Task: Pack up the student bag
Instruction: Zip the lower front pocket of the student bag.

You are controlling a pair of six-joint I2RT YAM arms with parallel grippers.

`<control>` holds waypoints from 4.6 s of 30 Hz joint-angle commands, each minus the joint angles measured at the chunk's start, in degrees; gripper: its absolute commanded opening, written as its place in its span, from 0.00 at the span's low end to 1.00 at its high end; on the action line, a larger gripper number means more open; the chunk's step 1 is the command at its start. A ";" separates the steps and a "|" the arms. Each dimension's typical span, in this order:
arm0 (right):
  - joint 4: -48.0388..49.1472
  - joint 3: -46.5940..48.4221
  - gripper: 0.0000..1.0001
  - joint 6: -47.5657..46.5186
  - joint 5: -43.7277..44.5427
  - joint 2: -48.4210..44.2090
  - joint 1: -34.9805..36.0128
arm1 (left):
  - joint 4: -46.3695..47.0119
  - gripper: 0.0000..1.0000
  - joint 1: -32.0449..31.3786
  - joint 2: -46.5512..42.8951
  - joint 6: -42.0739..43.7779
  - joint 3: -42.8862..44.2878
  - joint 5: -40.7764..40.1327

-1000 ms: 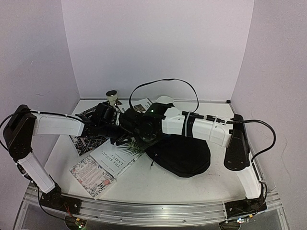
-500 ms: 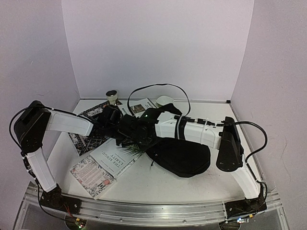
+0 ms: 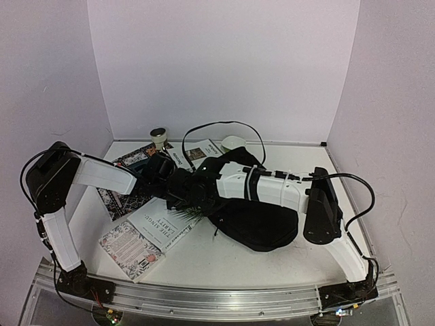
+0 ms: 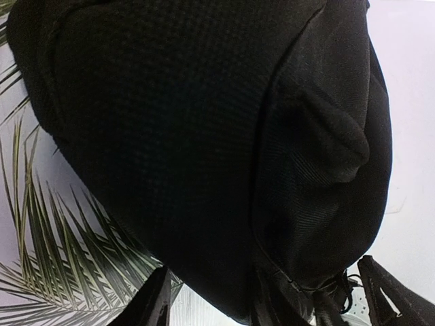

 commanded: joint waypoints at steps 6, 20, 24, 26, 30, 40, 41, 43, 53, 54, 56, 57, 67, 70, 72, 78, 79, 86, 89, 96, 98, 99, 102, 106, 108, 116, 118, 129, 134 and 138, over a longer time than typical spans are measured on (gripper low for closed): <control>-3.95 -0.77 0.15 0.35 2.30 -4.89 -0.15 | 1.83 0.30 -0.15 0.31 0.20 1.03 0.09; -0.84 -6.51 0.00 -0.94 -2.69 -10.94 -2.26 | 1.94 0.08 -0.18 -0.64 0.88 -0.38 -0.28; 2.27 -11.08 0.00 -1.35 -5.16 -14.65 -4.14 | 1.81 0.00 -0.07 -1.56 1.26 -1.56 -0.81; 4.61 -14.49 0.00 -1.80 -6.42 -16.90 -5.44 | 1.78 0.00 -0.06 -2.09 1.36 -2.32 -1.04; 9.24 -20.72 0.00 -2.88 -7.95 -21.65 -9.04 | 1.66 0.00 -0.06 -3.22 1.45 -3.91 -1.41; 16.56 -26.86 0.00 -7.96 -10.28 -27.36 -17.84 | 0.73 0.00 0.02 -6.68 1.71 -7.53 -3.12; 17.01 -27.24 0.00 -8.31 -10.38 -27.69 -18.61 | 0.62 0.00 0.02 -7.04 1.71 -7.82 -3.32; 17.94 -28.16 0.00 -9.03 -10.60 -28.42 -20.18 | 0.36 0.00 0.11 -7.77 1.73 -8.38 -3.74; 22.69 -35.41 0.00 -11.79 -12.19 -34.54 -29.36 | -0.84 0.00 0.11 -10.88 1.71 -10.46 -5.08; 23.51 -36.43 0.00 -12.06 -12.67 -35.29 -30.45 | -0.86 0.00 0.12 -11.15 1.71 -10.59 -5.08; 25.07 -38.38 0.00 -12.59 -14.26 -37.14 -33.07 | -0.89 0.00 0.11 -11.79 1.78 -10.74 -5.08; 25.84 -39.43 0.00 -12.77 -15.00 -37.92 -34.25 | -0.88 0.00 0.10 -12.05 1.86 -10.70 -5.06; 36.75 -48.12 0.00 -14.48 -39.41 -45.23 -37.11 | -1.25 0.03 -2.53 -11.00 4.69 -6.13 -4.69; 41.31 -51.25 0.00 -13.90 -49.42 -46.19 -36.25 | -2.30 0.12 -4.35 -9.63 6.48 -2.88 -6.31; 43.25 -52.70 0.00 -13.54 -52.97 -46.31 -35.53 | -3.33 0.19 -5.54 -9.09 7.87 -0.56 -7.88; 45.84 -54.90 0.00 -12.25 -57.51 -46.36 -34.20 | -7.28 0.42 -8.79 -9.32 13.77 5.71 -13.12; 45.86 -54.96 0.00 -12.06 -57.82 -46.34 -34.08 | -7.66 0.46 -9.39 -9.53 14.79 6.64 -13.96; 45.82 -55.28 0.00 -11.66 -58.96 -46.60 -33.01 | -8.03 0.66 -12.53 -9.75 25.78 11.45 -17.00; 45.81 -55.25 0.00 -11.57 -59.06 -46.92 -32.86 | -8.10 0.72 -12.97 -8.69 31.27 14.44 -16.13; 45.49 -53.93 0.00 -11.92 -59.39 -46.67 -32.52 | -8.82 0.79 -13.08 -5.82 40.08 20.46 -12.92; 45.41 -53.80 0.00 -12.01 -59.43 -46.48 -32.43 | -8.97 0.79 -13.16 -4.03 41.29 21.95 -11.56; 45.37 -53.71 0.00 -12.01 -59.41 -46.39 -32.39 | -9.10 0.79 -13.32 -2.93 41.93 22.69 -10.93; 45.28 -53.49 0.00 -12.01 -59.37 -46.07 -32.35 | -9.44 0.80 -14.28 0.59 44.08 25.24 -10.11; 45.18 -53.25 0.00 -12.10 -59.27 -45.70 -32.38 | -10.37 0.80 -14.90 4.99 46.11 28.68 -9.75; 45.10 -53.06 0.00 -12.11 -59.22 -45.51 -32.37 | -11.03 0.79 -14.96 7.01 47.11 30.54 -9.80; 44.84 -53.02 0.00 -12.05 -58.90 -45.28 -32.23 | -13.26 0.64 -15.42 13.01 49.70 35.74 -8.23; 44.75 -52.90 0.00 -12.16 -58.39 -45.34 -32.22 | -14.16 0.50 -15.44 14.52 49.81 36.88 -8.08; 40.43 -52.16 0.00 -14.30 -47.57 -47.36 -34.66 | -15.56 0.00 -15.44 5.30 48.76 32.88 -8.87; 39.57 -51.90 0.00 -14.66 -45.13 -48.79 -37.75 | -16.07 0.00 -15.44 1.51 47.40 29.36 -8.97; 38.81 -52.11 0.00 -14.74 -43.51 -48.90 -40.78 | -16.12 0.00 -15.44 -1.28 45.09 26.60 -8.25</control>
